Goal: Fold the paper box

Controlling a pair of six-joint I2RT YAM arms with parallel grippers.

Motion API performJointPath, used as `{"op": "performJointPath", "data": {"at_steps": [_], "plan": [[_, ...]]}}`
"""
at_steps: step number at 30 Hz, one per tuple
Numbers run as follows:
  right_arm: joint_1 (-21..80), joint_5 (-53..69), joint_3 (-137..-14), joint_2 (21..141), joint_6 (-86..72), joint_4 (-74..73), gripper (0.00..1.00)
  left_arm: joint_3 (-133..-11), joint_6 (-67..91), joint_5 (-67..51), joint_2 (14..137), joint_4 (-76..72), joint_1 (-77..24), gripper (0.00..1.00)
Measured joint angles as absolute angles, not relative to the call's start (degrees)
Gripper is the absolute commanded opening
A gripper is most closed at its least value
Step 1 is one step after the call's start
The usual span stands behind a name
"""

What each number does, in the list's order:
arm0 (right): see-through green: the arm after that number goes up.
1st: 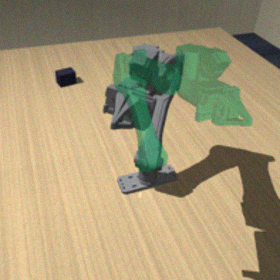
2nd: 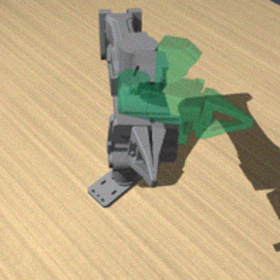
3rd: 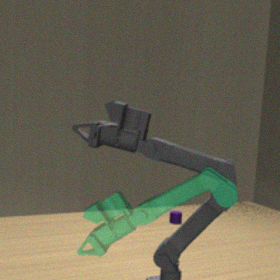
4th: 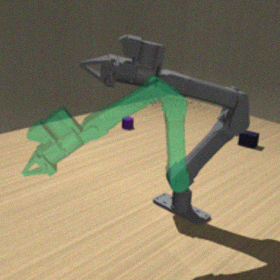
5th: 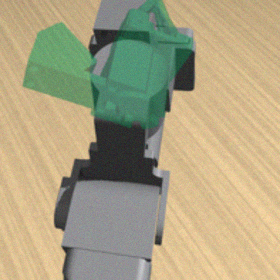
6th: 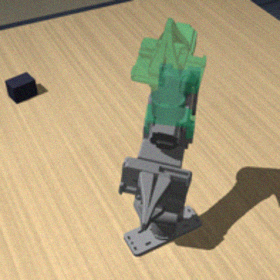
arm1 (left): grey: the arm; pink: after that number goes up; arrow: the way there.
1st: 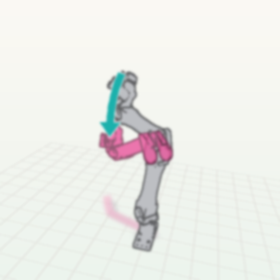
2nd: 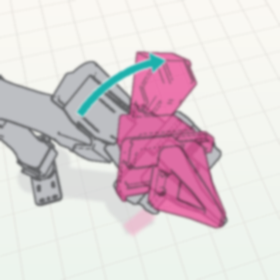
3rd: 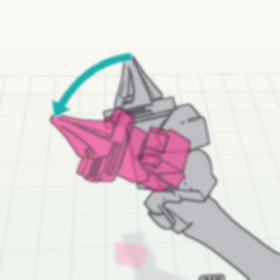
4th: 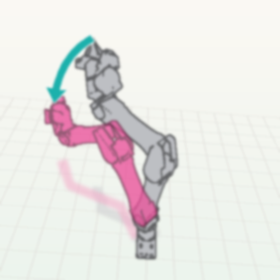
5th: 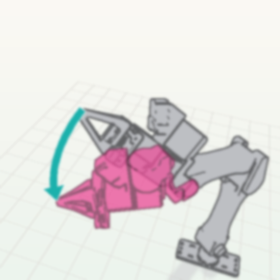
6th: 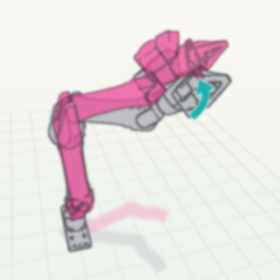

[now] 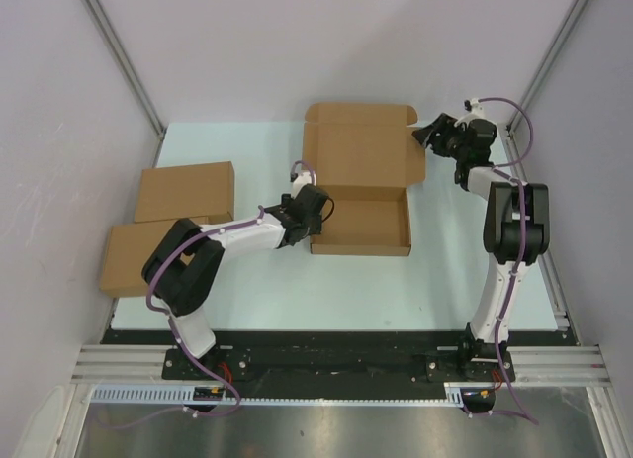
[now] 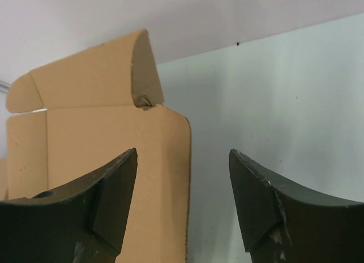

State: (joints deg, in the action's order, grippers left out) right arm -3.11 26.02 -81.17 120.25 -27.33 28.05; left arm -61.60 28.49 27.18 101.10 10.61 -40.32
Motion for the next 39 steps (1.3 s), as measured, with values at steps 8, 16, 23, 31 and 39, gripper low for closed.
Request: {"op": "performJointPath", "data": {"at_steps": [8,16,23,31,39], "plan": [[-2.9,26.5,-81.3,122.2,-26.9,27.2,0.63,-61.6,28.5,26.8,101.4,11.0,-40.3,0.60],[-1.3,26.9,-85.0,124.1,-26.9,26.5,0.51,-61.6,28.5,26.8,101.4,11.1,-40.3,0.60],[-0.5,27.3,-87.7,124.6,-26.3,25.4,0.34,-61.6,28.5,26.8,102.1,11.4,-40.3,0.60],[-0.4,27.3,-87.2,124.6,-24.8,23.5,0.38,-61.6,28.5,26.8,102.1,11.5,-40.3,0.60],[-0.6,27.3,-85.8,124.4,-24.1,22.4,0.34,-61.6,28.6,26.8,102.1,11.6,-40.3,0.60]]}}
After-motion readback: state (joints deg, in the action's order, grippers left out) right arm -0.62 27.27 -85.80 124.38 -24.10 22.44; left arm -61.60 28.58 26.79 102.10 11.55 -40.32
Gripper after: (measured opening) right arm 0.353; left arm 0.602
